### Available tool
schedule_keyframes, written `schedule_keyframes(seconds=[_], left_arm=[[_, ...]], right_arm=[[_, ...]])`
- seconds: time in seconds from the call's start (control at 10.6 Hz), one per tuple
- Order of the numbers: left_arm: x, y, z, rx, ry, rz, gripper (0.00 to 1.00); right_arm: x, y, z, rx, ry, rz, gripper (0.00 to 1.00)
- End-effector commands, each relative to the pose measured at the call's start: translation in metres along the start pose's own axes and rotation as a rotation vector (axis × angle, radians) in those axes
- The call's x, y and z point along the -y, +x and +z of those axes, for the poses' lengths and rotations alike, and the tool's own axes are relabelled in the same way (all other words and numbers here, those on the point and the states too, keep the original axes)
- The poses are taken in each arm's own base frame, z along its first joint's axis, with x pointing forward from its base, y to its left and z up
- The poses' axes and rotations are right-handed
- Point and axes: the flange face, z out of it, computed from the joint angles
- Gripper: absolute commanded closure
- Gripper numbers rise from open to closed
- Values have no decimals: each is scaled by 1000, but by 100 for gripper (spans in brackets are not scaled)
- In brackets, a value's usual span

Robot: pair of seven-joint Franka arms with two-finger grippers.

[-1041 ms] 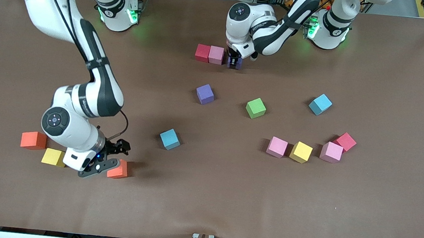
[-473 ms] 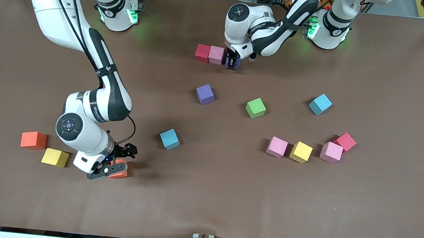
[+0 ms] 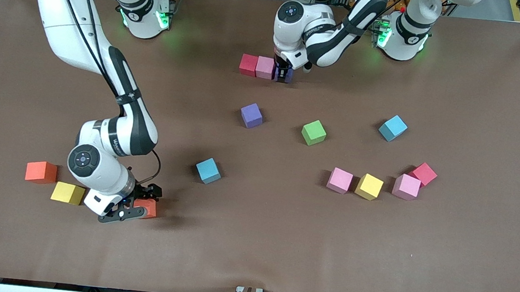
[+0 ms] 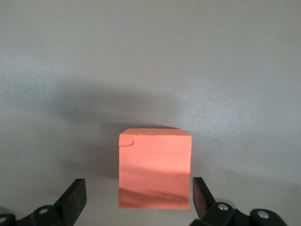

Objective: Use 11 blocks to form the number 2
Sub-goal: 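Grasp the orange cube with the right gripper while the left gripper carries blue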

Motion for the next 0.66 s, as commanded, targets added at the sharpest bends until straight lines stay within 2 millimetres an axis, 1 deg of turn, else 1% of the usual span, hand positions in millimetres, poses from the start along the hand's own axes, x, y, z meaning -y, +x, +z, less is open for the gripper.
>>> schedule_keyframes(seconds=[0.0,0.19,0.38,0.47,0.57], left_arm=[[11,-8,1,-1,-33,-232,39],[9,-7,1,-1,-31,-260,39],[10,-7,0,0,-33,-289,39],[10,-7,0,0,-33,-301,39],[10,-8,1,0,-32,-304,39]], right_arm=[[-1,9,4,-25,-9,29,0],[-13,9,4,-29,-13,35,0],[-16,10,11,-56,-29,25,0],[-19,10,17,-60,-31,30,0],[-18,12,22,-75,-31,41,0]])
